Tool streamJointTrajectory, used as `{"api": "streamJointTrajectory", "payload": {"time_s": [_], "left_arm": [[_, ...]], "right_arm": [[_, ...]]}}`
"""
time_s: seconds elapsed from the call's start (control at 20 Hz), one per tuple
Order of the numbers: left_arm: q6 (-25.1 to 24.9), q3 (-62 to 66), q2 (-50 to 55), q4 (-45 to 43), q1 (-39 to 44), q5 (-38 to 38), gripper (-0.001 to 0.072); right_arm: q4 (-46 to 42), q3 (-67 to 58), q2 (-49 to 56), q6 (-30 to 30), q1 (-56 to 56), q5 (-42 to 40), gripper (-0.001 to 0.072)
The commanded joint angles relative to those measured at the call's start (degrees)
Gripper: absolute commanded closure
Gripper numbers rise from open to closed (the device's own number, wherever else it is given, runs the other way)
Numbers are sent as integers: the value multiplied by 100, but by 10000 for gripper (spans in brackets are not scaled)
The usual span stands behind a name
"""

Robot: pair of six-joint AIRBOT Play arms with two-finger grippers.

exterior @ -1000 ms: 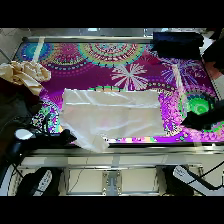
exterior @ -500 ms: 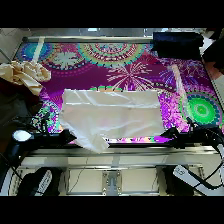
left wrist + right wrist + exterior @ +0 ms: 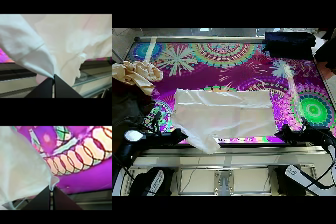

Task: Fold the shirts.

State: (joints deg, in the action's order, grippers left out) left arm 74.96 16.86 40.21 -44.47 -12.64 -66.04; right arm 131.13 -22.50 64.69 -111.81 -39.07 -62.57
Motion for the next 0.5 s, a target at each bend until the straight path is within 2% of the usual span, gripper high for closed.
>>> {"api": "streamJointTrajectory", "payload": {"time_s": [0.0, 0.15, 0.25, 0.45], "left_arm": [[-4, 103, -26, 37, -7, -409, 699], [2, 520, -317, 46, -7, -1106, 699], [157, 944, -667, 39, -9, -1126, 699], [391, 1644, -728, 39, 2, 214, 701]], "right_arm": [[107, -136, -13, -227, -4, -662, 699], [92, -651, -466, -428, -4, -1731, 700], [81, -1084, -1036, -352, -4, -2116, 700], [70, -1821, -1600, 33, 232, -1832, 701]]}}
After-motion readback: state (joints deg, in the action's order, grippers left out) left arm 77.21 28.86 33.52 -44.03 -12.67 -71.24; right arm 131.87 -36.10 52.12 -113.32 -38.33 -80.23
